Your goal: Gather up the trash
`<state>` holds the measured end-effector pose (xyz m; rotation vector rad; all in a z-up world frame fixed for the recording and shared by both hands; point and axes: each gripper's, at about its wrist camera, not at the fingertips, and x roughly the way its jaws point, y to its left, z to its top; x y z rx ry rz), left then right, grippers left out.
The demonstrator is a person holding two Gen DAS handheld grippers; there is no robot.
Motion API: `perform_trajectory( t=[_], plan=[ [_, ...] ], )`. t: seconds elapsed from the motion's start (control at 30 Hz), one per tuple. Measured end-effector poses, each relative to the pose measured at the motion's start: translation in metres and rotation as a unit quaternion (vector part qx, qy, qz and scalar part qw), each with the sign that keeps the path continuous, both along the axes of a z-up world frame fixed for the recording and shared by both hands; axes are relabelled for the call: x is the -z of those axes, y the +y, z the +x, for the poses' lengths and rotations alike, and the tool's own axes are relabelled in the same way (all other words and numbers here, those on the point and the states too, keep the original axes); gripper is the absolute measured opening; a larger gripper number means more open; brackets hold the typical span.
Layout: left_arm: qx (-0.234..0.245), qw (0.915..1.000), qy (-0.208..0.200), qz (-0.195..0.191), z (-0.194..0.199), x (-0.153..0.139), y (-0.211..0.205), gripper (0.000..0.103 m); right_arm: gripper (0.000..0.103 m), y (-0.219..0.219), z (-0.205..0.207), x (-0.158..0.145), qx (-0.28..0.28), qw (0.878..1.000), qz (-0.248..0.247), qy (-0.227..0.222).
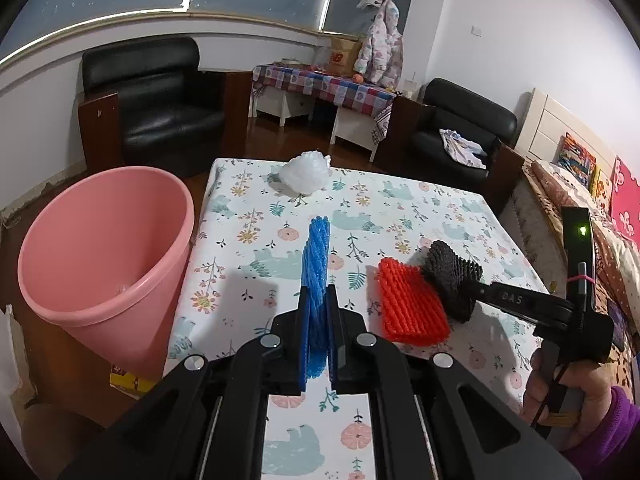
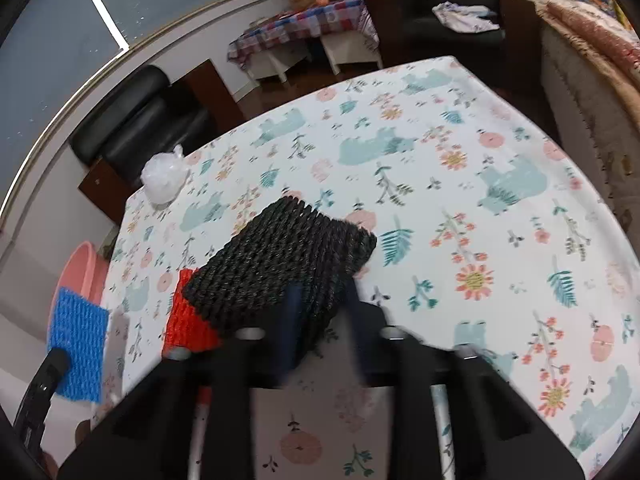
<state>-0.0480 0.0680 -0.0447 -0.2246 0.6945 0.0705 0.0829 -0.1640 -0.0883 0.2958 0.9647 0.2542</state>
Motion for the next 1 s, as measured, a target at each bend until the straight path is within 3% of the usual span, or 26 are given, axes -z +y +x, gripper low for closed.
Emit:
perform_trajectory(
  t=[0.07, 0.53, 0.77, 1.0],
  plan=[
    [-0.002, 1.0, 0.0, -0.003, 0.001, 0.0, 0.003, 0.006, 0.009, 0.0, -0.001, -0.003, -0.002, 1.0, 0.003, -0.003],
    [-0.027, 0.9994, -0.015, -0.013, 0.004, -0.007, 0.029, 0.006, 0.009, 0.019, -0.019, -0.076, -0.055, 0.992, 0.008, -0.112],
    [-0.078, 0.9963, -0.034, -0.013, -0.008, -0.02, 0.067, 0.006, 0.009, 0.073, -0.021, -0.098, -0.127, 0.983, 0.005, -0.135],
    [-0.133, 0.99, -0.048, -0.003, -0.026, -0.03, 0.109, 0.006, 0.009, 0.156, -0.026, -0.112, -0.215, 0.965, -0.003, -0.153]
  ],
)
